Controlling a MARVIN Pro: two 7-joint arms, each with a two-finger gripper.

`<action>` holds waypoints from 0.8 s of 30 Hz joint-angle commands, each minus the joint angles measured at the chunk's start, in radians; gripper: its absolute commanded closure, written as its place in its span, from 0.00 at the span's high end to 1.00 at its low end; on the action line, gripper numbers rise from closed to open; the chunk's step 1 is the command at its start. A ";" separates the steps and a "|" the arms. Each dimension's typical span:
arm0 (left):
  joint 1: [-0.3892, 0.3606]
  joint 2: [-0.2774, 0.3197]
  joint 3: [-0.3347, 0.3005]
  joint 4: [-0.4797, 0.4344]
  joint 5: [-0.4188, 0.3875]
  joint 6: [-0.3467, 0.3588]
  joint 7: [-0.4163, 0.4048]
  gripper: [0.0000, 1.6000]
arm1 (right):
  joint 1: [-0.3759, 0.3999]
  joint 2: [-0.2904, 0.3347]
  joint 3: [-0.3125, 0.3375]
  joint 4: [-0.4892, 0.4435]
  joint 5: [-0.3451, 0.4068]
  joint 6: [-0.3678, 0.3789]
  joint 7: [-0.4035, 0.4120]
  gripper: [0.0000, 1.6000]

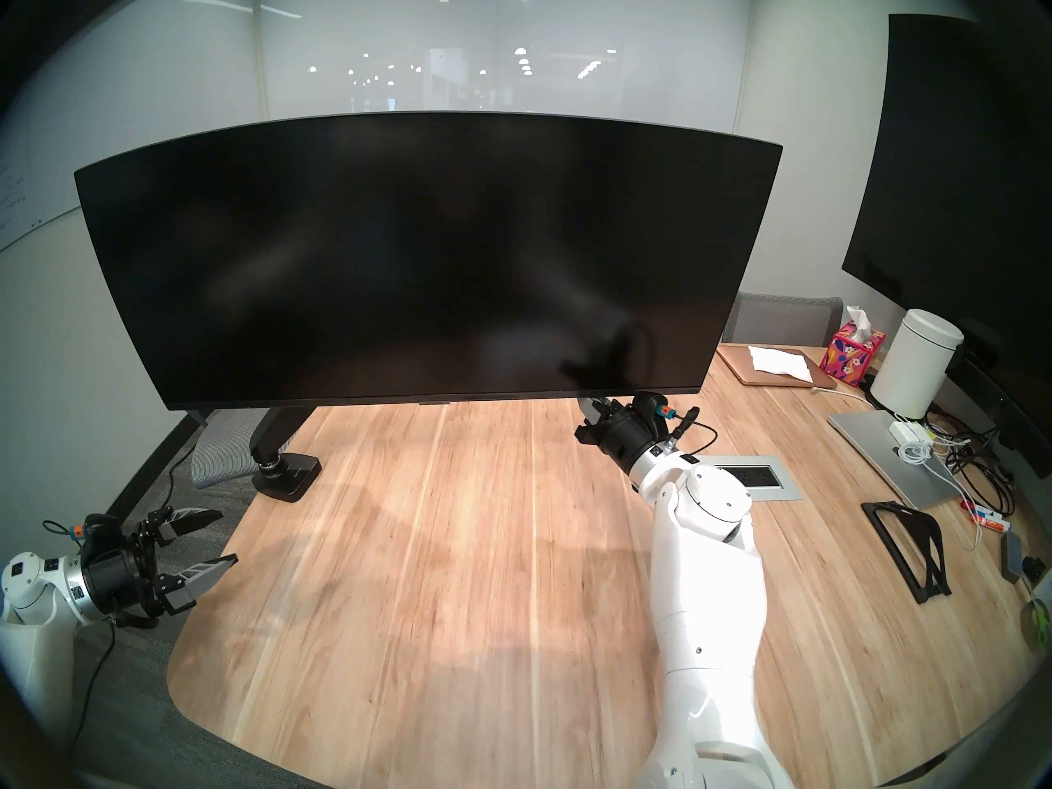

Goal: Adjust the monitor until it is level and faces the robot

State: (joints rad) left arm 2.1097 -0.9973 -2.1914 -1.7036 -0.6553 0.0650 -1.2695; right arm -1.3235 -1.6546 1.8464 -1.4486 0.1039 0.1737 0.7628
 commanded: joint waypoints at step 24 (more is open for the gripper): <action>0.000 -0.001 -0.006 -0.008 -0.003 0.000 0.000 1.00 | 0.058 -0.035 0.019 -0.074 0.003 -0.019 0.033 0.00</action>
State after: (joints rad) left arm 2.1097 -0.9973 -2.1914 -1.7035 -0.6553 0.0650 -1.2696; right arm -1.3228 -1.6739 1.8679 -1.4560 0.0766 0.1770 0.7847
